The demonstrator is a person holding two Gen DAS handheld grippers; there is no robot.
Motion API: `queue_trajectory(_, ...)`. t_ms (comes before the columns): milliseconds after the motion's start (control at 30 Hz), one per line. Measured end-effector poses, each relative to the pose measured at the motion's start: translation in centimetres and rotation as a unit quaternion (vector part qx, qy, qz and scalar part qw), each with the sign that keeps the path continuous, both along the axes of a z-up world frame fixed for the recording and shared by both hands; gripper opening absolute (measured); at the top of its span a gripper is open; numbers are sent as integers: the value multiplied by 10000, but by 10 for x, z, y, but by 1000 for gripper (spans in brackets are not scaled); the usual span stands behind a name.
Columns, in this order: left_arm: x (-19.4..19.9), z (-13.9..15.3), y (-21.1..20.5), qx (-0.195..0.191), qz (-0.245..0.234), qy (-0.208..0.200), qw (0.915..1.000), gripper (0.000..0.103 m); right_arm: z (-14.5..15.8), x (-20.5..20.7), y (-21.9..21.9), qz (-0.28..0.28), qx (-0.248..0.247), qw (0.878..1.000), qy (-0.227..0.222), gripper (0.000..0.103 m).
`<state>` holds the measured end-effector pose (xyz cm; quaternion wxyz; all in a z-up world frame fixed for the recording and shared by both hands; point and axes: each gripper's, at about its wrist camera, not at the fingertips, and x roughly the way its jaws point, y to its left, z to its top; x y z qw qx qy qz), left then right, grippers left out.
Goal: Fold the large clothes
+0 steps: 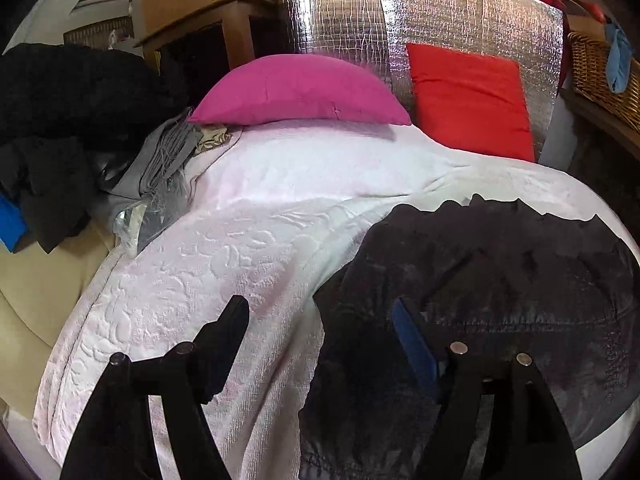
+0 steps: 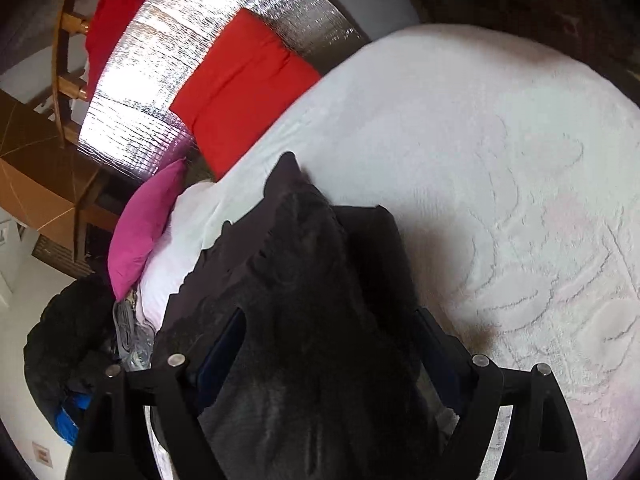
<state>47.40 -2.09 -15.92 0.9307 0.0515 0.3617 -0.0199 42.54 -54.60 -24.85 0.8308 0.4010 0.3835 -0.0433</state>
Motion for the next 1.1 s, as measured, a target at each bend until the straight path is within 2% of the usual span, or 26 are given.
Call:
queue_trajectory(133,2,-1,-2,17,-39,48,10000,76,-6,0,-5,59,49,9999,81,87)
queue_trajectory(233,7,-5,-1,-145,-250,333,9990,83,-5,1,-3,186,39,9998,98,87)
queue_trajectory(367,12,-11,11,-583,-347,799,9945,83,5,-1,8,411,-280,9986,162,87)
queue_trajectory(467,11,-15,23,-949,-332,1033,9896,83,21,-12,14,494,-474,9976,-50,87)
queue_trajectory(567,6,-16,34,-1315,-138,1210,9838,83,38,-34,20,378,-355,9978,-418,87)
queue_trajectory(633,-4,-14,41,-1810,-189,1260,9752,83,45,-46,26,393,-125,9972,-624,87)
queue_trajectory(767,-30,-15,46,-2277,-220,1343,9642,83,44,-76,51,530,490,9929,-951,87)
queue_trajectory(800,-36,-18,47,-2371,-198,1395,9612,83,39,-81,57,558,626,9922,-920,87)
queue_trajectory(933,-70,-40,47,-2941,-93,1765,9393,83,6,-97,83,534,1269,9891,-532,87)
queue_trajectory(1033,-88,-55,43,-3233,-98,1899,9270,83,-20,-105,93,216,1485,9885,-204,87)
queue_trajectory(1100,-91,-65,39,-3612,-63,1977,9113,83,-37,-104,90,-55,1748,9846,-25,87)
